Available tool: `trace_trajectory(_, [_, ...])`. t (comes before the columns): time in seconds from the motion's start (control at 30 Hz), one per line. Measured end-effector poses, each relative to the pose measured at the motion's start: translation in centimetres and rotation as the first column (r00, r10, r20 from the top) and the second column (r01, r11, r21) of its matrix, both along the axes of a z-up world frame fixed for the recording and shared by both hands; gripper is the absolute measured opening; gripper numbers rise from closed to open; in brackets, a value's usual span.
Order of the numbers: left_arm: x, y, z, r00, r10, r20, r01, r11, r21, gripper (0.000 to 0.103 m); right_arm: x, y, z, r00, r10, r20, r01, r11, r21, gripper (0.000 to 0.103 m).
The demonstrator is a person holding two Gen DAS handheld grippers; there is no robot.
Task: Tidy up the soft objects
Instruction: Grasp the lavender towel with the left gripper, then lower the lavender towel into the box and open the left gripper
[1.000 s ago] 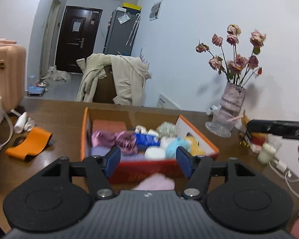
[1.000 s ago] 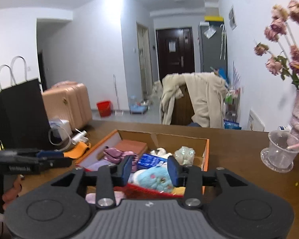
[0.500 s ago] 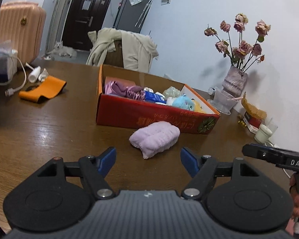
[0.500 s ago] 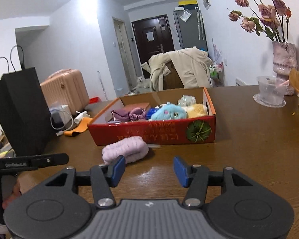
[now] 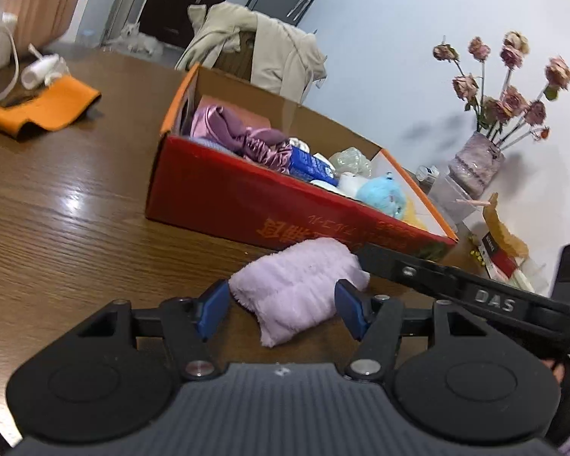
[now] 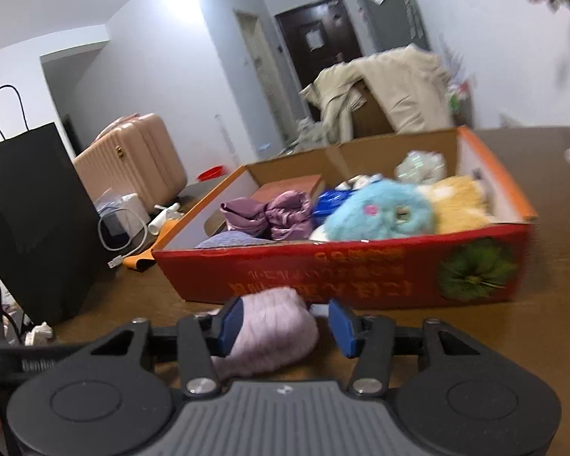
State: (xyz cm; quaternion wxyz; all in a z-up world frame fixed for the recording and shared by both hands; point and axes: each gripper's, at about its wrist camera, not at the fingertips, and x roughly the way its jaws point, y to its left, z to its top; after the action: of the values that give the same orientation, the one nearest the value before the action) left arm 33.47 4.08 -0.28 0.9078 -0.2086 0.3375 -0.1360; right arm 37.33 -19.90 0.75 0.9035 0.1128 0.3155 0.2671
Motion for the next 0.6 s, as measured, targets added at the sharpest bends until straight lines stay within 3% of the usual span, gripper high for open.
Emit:
trace_trajectory(0.07, [0.7,0.0,-0.6,1.0,-0.006,-0.012,0.006,1.0,-0.023,0.055,1.3,0.4,-1.0,0.999,0.036,-0.037,-0.036,0.999,0.023,0.035])
trace_trajectory(0.23, [1.5,0.3,-1.4,1.0,-0.015,-0.005,0.015,0.998,-0.067,0.029,1.4,-0.4,-2.5,0.995,0.02,-0.1,-0.011,0.995,0.095,0.028])
trace_trajectory(0.47, [1.1,0.1,-0.9,0.998,-0.045,0.032,0.046,0.998,-0.051,0.019,0.8,0.0,-2.1,0.997,0.023,-0.072,-0.019,0.999,0.048,0.022])
trace_trajectory(0.6, [-0.7,-0.5,1.6,0.994,-0.061,0.088,0.065,0.997,-0.046,0.018,-1.3,-0.7,0.0,1.0,0.015,-0.019,-0.014,0.999,0.042,0.02])
